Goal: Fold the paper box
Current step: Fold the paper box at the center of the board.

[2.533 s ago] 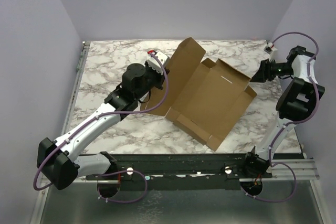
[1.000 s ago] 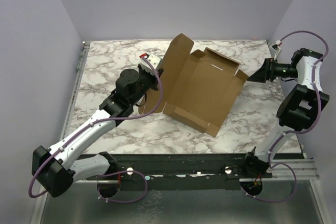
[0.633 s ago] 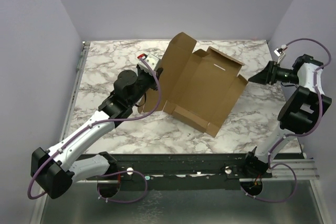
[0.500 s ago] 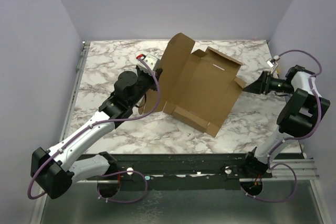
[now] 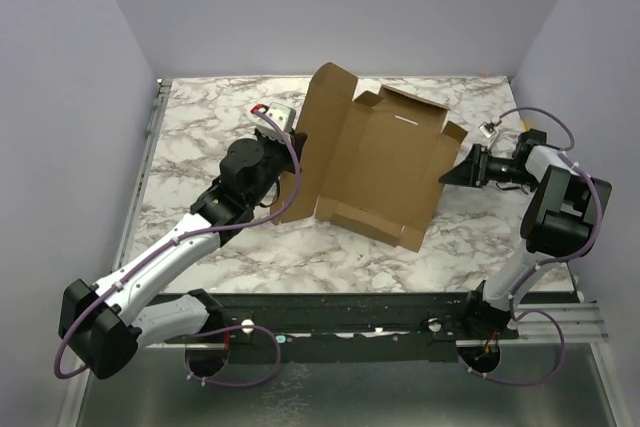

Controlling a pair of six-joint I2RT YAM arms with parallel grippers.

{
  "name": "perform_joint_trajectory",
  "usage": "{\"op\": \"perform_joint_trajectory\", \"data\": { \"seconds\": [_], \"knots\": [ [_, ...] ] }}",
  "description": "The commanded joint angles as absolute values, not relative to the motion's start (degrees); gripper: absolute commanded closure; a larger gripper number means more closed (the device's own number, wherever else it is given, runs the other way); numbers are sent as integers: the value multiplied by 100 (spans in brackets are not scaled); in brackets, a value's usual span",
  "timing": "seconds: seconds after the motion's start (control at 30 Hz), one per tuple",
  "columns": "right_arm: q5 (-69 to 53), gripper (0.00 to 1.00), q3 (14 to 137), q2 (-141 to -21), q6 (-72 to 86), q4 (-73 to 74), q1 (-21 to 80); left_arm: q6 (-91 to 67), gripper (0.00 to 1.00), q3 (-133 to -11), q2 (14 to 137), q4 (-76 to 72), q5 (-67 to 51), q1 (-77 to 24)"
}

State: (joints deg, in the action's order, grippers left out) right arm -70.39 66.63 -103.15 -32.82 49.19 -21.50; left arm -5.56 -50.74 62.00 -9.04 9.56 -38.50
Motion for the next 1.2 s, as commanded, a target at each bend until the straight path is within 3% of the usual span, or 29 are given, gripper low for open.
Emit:
{"op": "perform_joint_trajectory", "data": {
  "seconds": [0.0,0.27,0.5,0.6,0.67,0.8,1.0,1.17],
  "knots": [
    [-7156,33,6312,-10264,-2056,3537,-2184,-1000,100,-4922,6038,-1224,1418,-3872],
    [-6343,49,5724,-9475,-1536,2309,-1800,-1508,100,-4903,6184,-1214,1402,-3871],
    [-5564,84,5748,-9418,-1012,1704,-1214,-1685,100,-5144,6377,-1130,1213,-3873],
    [-5067,88,5806,-9268,-1051,1783,-1073,-1714,100,-5206,6438,-1046,1163,-3880],
    [-4909,83,5860,-9139,-1060,1956,-1081,-1727,100,-5217,6461,-996,1180,-3876],
    [-4800,51,5660,-8981,-897,1852,-1264,-1651,100,-5183,6491,-946,1206,-3883],
    [-4685,33,5722,-9420,-760,1789,-1533,-1601,100,-5181,6462,-954,1154,-3877],
    [-4857,29,5984,-10054,-659,1786,-1522,-1679,100,-5233,6442,-957,1079,-3882]
  ]
}}
